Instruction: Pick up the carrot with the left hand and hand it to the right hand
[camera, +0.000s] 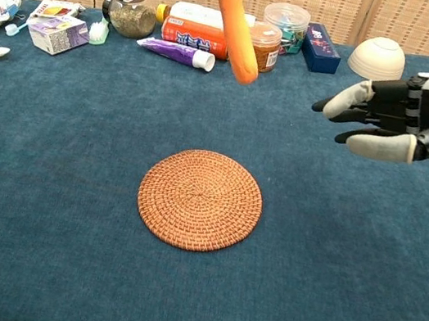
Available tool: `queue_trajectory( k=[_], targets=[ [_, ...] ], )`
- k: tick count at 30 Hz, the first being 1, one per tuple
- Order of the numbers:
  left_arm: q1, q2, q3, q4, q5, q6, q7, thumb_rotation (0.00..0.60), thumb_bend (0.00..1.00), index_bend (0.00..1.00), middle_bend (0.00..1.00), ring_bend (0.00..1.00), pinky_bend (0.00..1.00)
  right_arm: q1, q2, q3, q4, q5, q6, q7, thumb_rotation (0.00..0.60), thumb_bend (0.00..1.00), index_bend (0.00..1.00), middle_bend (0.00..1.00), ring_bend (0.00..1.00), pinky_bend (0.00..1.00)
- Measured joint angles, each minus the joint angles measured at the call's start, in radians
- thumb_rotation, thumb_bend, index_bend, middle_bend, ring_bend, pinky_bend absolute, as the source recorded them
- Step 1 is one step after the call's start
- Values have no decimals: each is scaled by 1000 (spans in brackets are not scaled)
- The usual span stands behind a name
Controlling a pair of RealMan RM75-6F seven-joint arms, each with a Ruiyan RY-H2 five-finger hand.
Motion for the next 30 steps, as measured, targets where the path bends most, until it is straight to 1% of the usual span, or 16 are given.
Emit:
queue_trajectory(
  k=[6,13,19,30],
  targets=[
    [-18,-29,-7,2,-4,-23,24,600,458,729,228,153,55,61,-41,18,45,-10,-53,150,600,306,398,149,79,83],
    [-25,-50,-11,14,-13,-35,41,600,458,729,227,152,55,106,-59,18,72,-50,-69,253,600,306,399,149,79,76],
    [-33,-74,-15,29,-27,-46,50,600,458,729,228,151,55,139,-87,11,92,-50,-81,287,600,306,406,149,79,76],
    [-42,-92,-17,27,-46,-62,65,600,458,729,227,151,55,180,-123,15,103,-14,-100,271,600,305,417,151,80,76]
  ],
)
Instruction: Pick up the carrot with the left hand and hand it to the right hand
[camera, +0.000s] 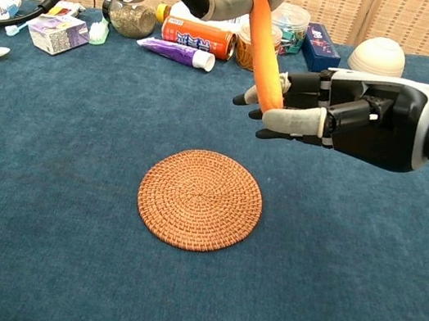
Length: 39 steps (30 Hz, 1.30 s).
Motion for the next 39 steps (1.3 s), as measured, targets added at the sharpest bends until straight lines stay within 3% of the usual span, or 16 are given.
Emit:
queue_trajectory(
  k=[39],
  targets=[
    [2,-9,21,22,7,-4,-2,600,457,724,225,149,55,31,-22,2,17,75,-36,-36,600,306,483,193,97,76]
  ],
)
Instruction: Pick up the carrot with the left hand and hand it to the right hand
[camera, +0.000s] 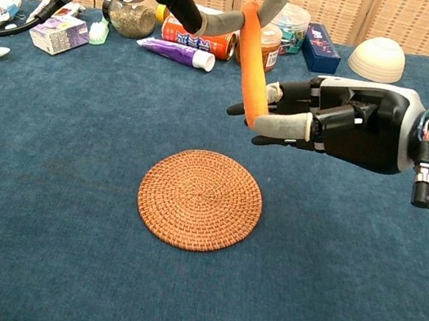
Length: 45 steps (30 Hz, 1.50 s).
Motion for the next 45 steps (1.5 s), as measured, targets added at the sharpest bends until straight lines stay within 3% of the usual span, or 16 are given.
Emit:
queue_trajectory(
  k=[21,34,45],
  targets=[
    [5,-3,11,13,4,-1,-5,600,456,723,225,147,55,2,-10,2,10,10,-19,-2,600,319,543,248,151,80],
    [4,-3,11,1,8,-1,-2,600,456,722,224,144,55,4,-10,7,7,24,-30,-17,600,492,632,335,266,102],
    [5,1,11,-10,7,-4,4,600,455,722,224,143,55,0,-9,12,-4,44,-32,-48,600,557,709,418,380,135]
  ],
)
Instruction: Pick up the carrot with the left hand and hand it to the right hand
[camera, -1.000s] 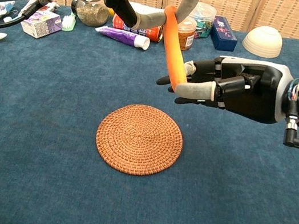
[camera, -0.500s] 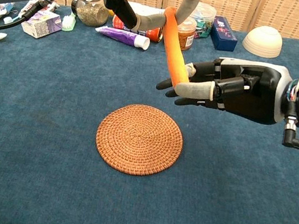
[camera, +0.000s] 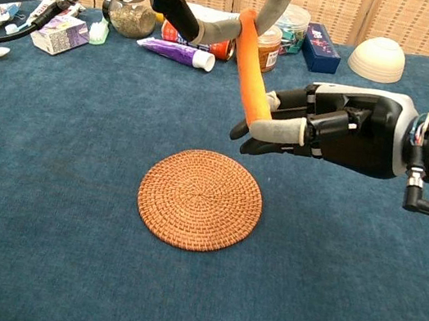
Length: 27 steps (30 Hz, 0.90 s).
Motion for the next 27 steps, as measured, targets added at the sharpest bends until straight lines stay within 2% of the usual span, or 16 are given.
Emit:
queue_trajectory(
  k=[27],
  targets=[
    [13,29,2,-5,-10,1,8,600,456,722,224,144,55,-24,8,6,-12,-3,-5,21,600,590,739,450,415,137]
  ],
)
